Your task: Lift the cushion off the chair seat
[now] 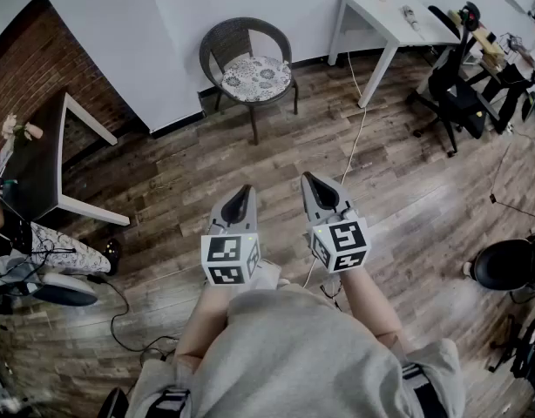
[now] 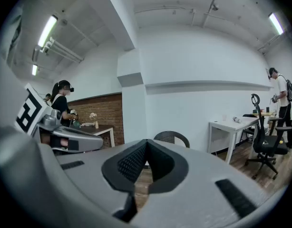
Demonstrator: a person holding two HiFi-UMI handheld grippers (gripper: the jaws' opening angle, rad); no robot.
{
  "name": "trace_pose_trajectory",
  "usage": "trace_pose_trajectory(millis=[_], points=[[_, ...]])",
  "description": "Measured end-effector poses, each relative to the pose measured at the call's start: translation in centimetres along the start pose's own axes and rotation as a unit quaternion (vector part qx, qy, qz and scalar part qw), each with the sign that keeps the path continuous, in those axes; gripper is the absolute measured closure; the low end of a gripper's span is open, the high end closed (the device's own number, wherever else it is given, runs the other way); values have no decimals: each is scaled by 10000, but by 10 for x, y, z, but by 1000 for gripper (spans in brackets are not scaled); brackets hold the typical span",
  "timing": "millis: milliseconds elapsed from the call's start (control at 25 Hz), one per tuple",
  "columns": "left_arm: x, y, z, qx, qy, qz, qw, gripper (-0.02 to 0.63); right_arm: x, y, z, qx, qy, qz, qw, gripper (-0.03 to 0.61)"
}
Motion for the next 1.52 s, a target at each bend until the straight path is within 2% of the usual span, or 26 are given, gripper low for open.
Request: trace_pose_trajectory(millis=[440, 600, 840, 1160, 1520], points=[[-29, 50, -12, -377, 128, 39, 9992, 598, 20, 60, -8, -167, 51, 106, 9998, 580], [-38, 54, -11, -429, 90, 6, 9990, 598, 18, 67, -11, -200, -106, 220, 9995, 580], [-29, 59, -9, -414, 163, 75, 9990, 598, 21, 62, -10, -173, -272, 300, 9990, 578], [-15, 25, -11, -266, 264, -11, 9993, 598, 10, 28, -9, -59, -326, 395, 9987, 578], [20, -35, 26, -265, 297, -93, 9992, 598, -27, -33, 19, -75, -434, 324, 9985, 578]])
Point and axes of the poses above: the fingertips, and each gripper's own axes: y backward along the fingers, x to its left, z out of its top, the point moved 2 cm from there along y, backward along the fingers, and after that the axes turned 13 degrees about x, right-handed, at the moved point
